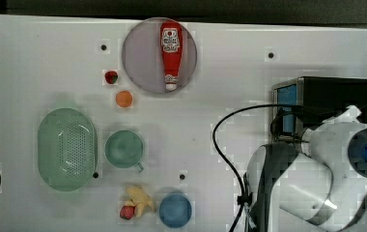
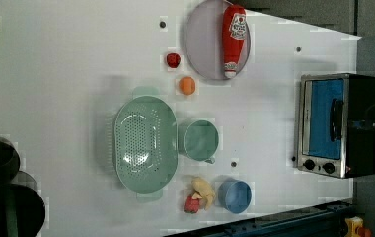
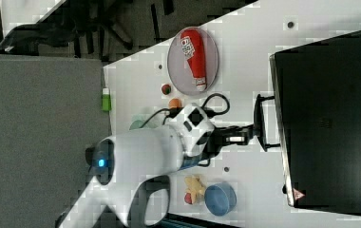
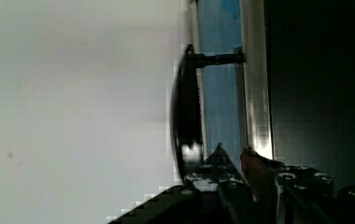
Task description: Flap open oven.
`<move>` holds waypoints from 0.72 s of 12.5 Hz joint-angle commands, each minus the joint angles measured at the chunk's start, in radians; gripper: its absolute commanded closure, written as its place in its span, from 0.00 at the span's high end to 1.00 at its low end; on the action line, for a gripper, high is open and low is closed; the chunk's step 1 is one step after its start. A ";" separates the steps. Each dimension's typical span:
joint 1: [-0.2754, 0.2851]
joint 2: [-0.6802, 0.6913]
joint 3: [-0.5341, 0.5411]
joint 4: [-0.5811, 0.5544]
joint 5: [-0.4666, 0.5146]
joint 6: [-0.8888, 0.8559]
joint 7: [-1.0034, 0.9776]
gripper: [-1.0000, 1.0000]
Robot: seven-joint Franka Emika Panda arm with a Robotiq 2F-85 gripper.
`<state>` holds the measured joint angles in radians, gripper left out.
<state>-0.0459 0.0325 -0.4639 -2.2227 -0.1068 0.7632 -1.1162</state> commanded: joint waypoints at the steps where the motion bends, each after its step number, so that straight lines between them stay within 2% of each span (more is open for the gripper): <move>1: 0.008 0.025 -0.008 -0.033 -0.001 0.107 -0.070 0.17; 7: 0.011 0.102 -0.003 -0.040 -0.002 0.129 -0.068 0.17; 9: 0.022 0.109 0.012 -0.040 -0.058 0.129 -0.031 0.17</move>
<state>-0.0337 0.1342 -0.4617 -2.2520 -0.1771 0.8770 -1.1182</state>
